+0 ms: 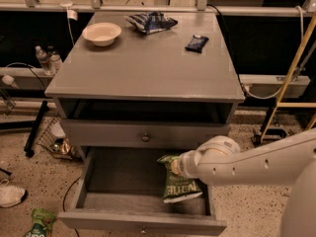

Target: Pick green jalapeno chip bag from middle drawer and place on counter

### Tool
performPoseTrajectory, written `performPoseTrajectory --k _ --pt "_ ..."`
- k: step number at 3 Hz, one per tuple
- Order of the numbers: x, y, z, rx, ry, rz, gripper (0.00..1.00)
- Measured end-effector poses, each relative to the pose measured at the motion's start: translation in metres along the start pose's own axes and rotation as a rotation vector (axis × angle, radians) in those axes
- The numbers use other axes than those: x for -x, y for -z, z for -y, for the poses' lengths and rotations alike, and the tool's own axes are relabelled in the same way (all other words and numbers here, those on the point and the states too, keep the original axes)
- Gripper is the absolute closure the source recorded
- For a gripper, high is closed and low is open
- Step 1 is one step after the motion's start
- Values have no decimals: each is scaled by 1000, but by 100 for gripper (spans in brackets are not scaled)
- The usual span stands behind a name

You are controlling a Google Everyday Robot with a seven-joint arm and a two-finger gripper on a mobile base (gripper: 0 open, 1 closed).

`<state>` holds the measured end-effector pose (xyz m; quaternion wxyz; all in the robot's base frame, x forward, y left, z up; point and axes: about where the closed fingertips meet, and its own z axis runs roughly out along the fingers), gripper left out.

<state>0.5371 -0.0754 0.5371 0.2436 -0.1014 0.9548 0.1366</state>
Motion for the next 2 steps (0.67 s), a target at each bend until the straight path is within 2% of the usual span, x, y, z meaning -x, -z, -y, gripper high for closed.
performPoseTrajectory --k 1,2 --pt "14 19 7 -21 12 36 100" --pt "53 89 31 -107 48 157 100"
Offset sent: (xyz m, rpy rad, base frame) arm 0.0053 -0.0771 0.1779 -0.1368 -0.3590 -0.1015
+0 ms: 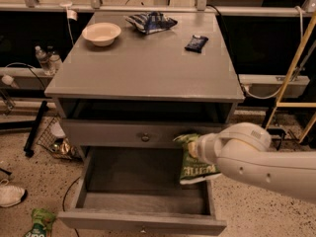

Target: Pick green jalapeno chip bag from middle drawer and place on counter

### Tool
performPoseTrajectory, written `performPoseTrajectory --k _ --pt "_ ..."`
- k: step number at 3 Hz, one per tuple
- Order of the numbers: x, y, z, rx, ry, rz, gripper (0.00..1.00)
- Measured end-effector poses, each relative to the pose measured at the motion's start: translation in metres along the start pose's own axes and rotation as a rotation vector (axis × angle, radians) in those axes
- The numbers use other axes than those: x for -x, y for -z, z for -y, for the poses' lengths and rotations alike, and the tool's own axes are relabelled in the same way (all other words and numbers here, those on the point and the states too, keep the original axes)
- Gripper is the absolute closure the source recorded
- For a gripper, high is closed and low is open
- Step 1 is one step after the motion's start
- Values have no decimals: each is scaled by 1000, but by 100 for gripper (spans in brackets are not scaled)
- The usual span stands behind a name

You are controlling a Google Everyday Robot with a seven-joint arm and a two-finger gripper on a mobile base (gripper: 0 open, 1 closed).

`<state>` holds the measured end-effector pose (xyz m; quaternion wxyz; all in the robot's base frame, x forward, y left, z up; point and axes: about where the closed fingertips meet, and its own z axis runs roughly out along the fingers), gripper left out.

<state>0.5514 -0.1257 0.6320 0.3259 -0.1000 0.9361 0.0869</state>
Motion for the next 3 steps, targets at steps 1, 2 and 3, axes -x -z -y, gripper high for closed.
performPoseTrajectory --k 1,2,3 --pt "47 71 27 -102 37 124 100" --pt "69 117 38 -174 58 187 100" --pt "84 155 43 -231 78 241 100"
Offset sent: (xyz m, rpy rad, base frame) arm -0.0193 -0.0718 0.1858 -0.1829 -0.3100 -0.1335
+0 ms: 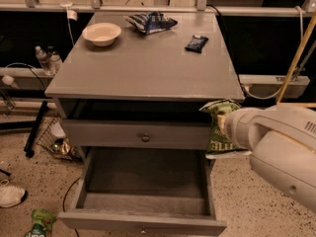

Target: Pick green jalapeno chip bag from middle drawer and place on counter

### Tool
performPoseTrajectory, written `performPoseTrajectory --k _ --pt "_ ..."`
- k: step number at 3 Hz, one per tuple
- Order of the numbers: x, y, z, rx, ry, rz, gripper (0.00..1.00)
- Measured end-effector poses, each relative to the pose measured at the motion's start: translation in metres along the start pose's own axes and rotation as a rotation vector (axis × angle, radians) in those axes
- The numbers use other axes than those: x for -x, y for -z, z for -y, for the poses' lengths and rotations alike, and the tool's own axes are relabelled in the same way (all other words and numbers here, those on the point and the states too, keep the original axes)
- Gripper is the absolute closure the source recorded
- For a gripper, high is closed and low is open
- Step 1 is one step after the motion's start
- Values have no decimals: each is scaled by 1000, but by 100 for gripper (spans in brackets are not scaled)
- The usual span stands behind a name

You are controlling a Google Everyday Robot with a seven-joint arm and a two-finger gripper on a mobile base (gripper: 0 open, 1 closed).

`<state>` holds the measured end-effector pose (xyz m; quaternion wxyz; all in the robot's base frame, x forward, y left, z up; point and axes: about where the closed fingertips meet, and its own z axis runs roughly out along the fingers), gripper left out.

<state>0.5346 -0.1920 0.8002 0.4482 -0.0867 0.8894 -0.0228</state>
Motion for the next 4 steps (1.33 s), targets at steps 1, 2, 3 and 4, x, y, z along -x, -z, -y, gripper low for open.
performPoseTrajectory --k 1,2,3,4 --pt "4 4 1 -6 5 9 100" --pt "8 4 2 -12 13 16 100" --pt "77 30 10 -86 133 123 100" --pt "124 42 11 -142 231 181 100"
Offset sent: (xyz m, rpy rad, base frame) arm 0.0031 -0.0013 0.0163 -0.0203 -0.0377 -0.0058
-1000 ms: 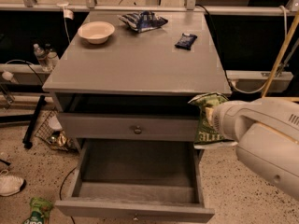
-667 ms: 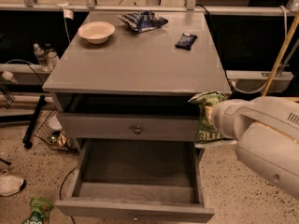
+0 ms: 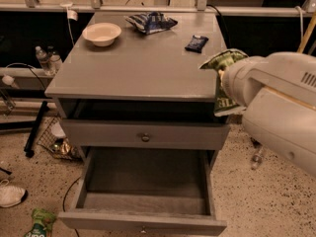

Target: Pick green jalapeno chip bag from middle drawer and place on counter

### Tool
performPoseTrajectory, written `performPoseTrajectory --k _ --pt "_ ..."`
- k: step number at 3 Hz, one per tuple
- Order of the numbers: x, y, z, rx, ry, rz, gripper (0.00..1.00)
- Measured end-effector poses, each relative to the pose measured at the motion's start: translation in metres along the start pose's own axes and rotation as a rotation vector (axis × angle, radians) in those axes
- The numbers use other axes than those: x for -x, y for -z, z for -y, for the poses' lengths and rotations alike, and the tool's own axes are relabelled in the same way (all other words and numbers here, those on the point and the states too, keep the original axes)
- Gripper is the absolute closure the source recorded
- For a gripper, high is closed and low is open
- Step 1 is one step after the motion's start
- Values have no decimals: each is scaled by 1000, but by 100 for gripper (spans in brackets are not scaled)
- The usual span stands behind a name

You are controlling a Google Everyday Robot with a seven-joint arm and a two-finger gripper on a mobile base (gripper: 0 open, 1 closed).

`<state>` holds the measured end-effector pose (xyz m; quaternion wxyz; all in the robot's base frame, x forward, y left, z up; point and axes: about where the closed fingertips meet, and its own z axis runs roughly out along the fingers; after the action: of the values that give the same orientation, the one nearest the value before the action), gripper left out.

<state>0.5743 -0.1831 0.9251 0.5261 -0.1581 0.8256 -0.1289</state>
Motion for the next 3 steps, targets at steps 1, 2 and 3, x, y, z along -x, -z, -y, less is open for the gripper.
performPoseTrajectory --k 1,2,3 --pt "41 -24 9 -4 55 20 100" --pt "79 -78 15 44 56 7 100" --pt "95 -106 17 86 44 -14 100"
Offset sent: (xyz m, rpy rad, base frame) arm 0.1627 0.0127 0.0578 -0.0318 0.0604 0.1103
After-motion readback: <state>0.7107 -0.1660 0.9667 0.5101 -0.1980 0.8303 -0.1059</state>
